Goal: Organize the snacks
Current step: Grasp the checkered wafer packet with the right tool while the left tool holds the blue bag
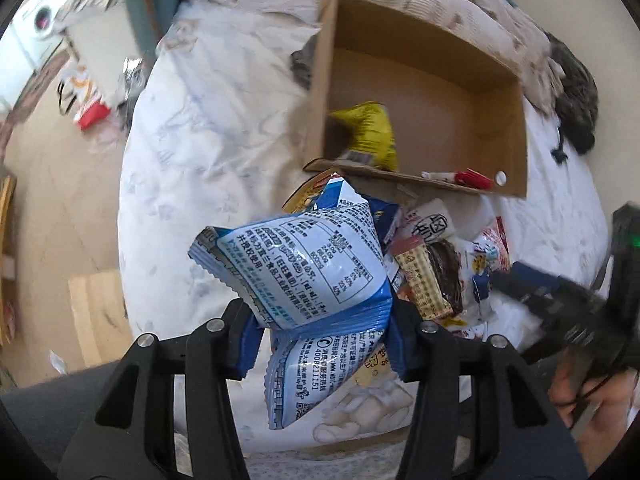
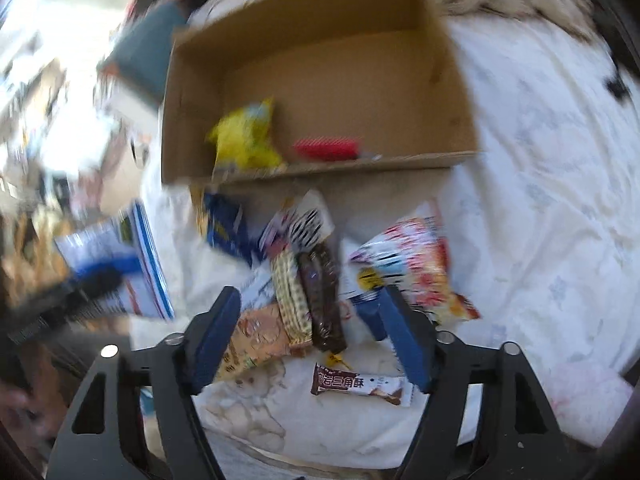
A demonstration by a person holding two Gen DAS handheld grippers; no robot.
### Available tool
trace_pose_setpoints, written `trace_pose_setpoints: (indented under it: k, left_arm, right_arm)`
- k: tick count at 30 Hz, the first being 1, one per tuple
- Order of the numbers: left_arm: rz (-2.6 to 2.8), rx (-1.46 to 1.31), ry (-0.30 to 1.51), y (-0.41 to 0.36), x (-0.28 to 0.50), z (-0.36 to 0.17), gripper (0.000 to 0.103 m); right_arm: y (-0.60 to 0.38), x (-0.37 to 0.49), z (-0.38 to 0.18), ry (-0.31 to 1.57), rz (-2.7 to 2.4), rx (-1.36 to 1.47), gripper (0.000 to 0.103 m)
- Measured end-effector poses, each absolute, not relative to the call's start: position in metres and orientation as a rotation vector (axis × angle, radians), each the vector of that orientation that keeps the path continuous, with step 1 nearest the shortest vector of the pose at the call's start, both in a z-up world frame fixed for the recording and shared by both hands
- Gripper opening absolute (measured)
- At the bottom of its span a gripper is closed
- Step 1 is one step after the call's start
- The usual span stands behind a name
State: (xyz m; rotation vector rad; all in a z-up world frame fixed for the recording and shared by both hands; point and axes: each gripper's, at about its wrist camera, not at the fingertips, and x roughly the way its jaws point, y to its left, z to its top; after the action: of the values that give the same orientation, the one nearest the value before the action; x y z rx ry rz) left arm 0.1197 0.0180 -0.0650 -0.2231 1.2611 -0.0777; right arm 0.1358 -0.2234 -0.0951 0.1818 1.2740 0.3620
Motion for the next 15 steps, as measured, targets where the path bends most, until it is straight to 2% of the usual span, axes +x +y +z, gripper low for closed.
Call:
trace_pose_setpoints:
  k: [2, 6, 14, 15]
  left_arm:
    - [-0.064, -0.267, 1.267, 0.024, 0.119, -0.069, 0.047]
    - [-0.063, -0.238, 1.241, 0.016, 0.120, -0.068, 0.047]
    - [-0.046, -0.244, 1.210, 0.020, 0.125, -0.063, 0.047]
    - [-0.044, -0.250, 1.212, 0.021, 0.125, -0.063, 0.047]
  right_arm:
    - [-0.199, 0.136, -0.107, 1.291, 0.372, 0.068, 0.071]
    - [-0.164, 0.139, -0.136, 1.337, 0.339, -0.117, 0.061]
    - [-0.121, 0.139, -0.162, 1.294, 0.270, -0.433, 0.060]
    - [-0.116, 0.135, -0.165, 1.289, 0.271, -0.481, 0.050]
